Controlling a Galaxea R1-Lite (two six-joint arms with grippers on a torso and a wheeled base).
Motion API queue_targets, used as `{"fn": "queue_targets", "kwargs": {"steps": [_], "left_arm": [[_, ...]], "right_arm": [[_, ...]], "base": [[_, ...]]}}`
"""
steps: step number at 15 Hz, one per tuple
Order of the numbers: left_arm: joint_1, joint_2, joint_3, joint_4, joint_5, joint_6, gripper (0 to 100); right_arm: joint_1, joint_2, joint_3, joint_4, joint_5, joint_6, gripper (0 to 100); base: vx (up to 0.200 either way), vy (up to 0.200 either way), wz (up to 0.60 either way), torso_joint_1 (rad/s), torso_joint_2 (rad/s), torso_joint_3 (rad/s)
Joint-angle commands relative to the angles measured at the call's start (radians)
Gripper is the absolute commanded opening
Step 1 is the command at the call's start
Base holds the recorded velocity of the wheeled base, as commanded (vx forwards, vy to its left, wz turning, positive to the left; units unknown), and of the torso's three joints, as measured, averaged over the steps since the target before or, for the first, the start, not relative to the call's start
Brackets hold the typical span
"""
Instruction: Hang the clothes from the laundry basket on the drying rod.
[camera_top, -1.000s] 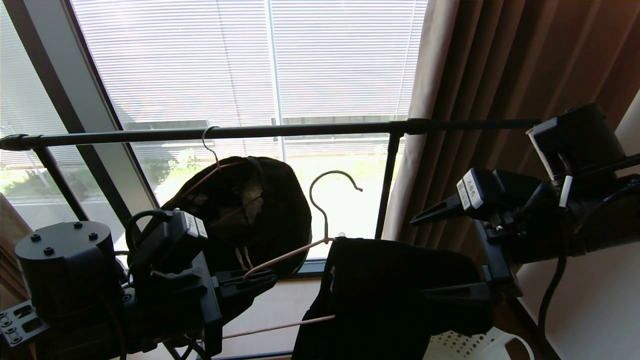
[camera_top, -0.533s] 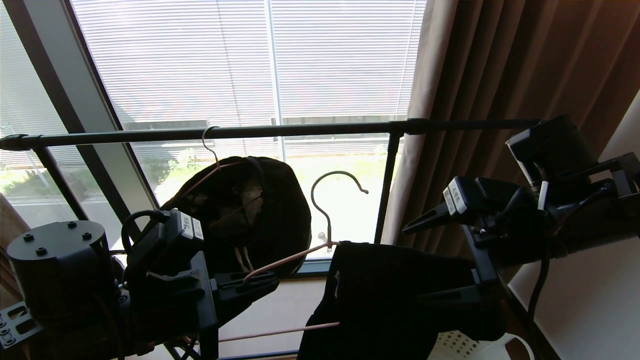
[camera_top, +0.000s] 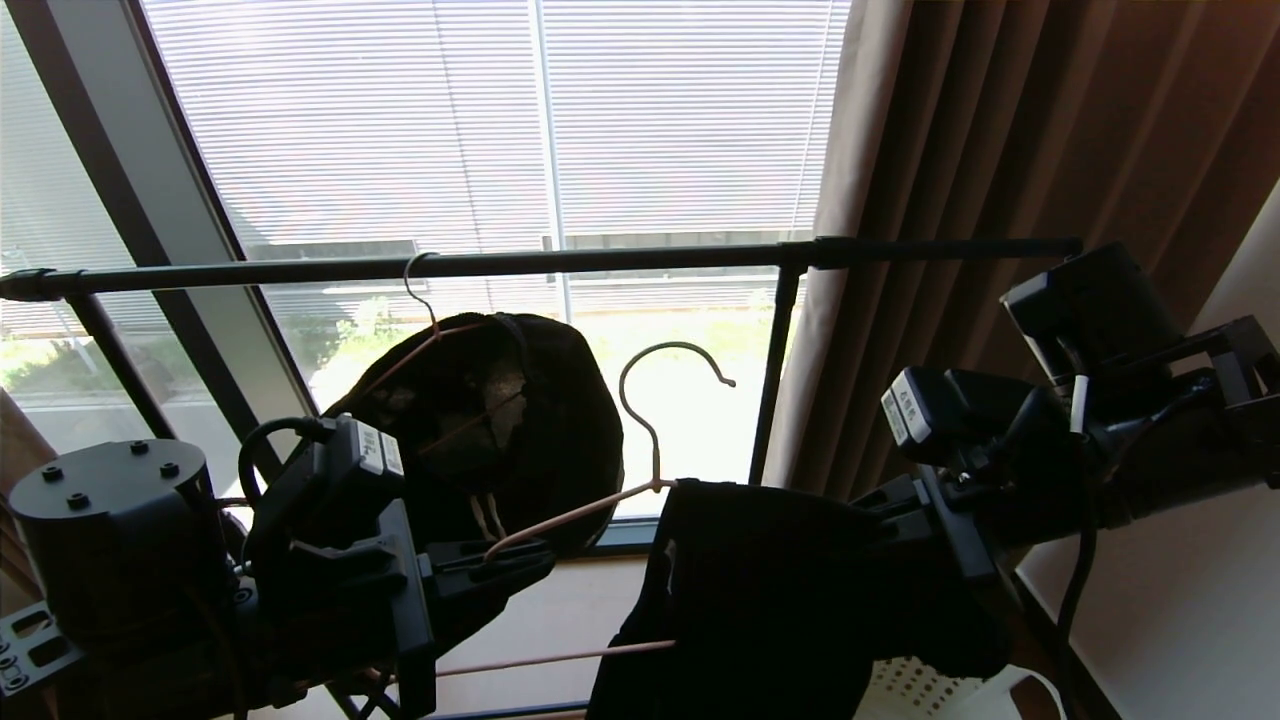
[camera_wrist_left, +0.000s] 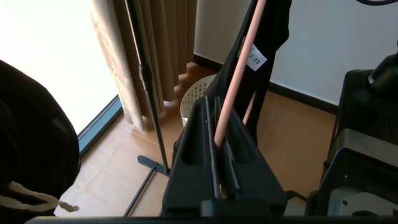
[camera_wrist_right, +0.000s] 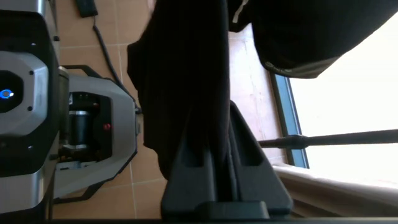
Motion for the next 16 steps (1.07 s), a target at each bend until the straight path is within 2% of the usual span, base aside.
{"fn": "queue_targets", "kwargs": {"steps": [1,6,7,13,14,16], "left_arm": [[-0.001,0.0,-0.002,0.0,-0.002,-0.005,0],[0.002,0.005,0.006,0.002,-0.004,0.002,0],[0.002,0.003,0.008,0.002,-0.005,0.002,100],[0.009,0.006,0.008,0.002,-0.001,-0.007,100],[0.023,0.005,0.003,0.002,-0.001,-0.004,100],[0.045,-0.001,-0.003,0.0,0.001,-0.008,100]], "right_arm": [[0.0,0.002,0.002,-0.003,0.0,0.001,0],[0.0,0.003,0.005,-0.005,0.001,0.002,0],[0.002,0.003,0.005,-0.005,0.001,0.007,0],[0.0,-0.004,0.007,-0.003,0.001,0.099,0],[0.0,-0.011,0.017,-0.005,0.04,0.102,0],[-0.001,-0.012,0.019,-0.005,0.046,0.105,0]], "base": [[0.0,0.0,0.0,0.0,0.0,0.0],[0.0,0.0,0.0,0.0,0.0,0.0],[0.0,0.0,0.0,0.0,0.0,0.0],[0.0,0.0,0.0,0.0,0.0,0.0],[0.0,0.0,0.0,0.0,0.0,0.0],[0.0,0.0,0.0,0.0,0.0,0.0]]}}
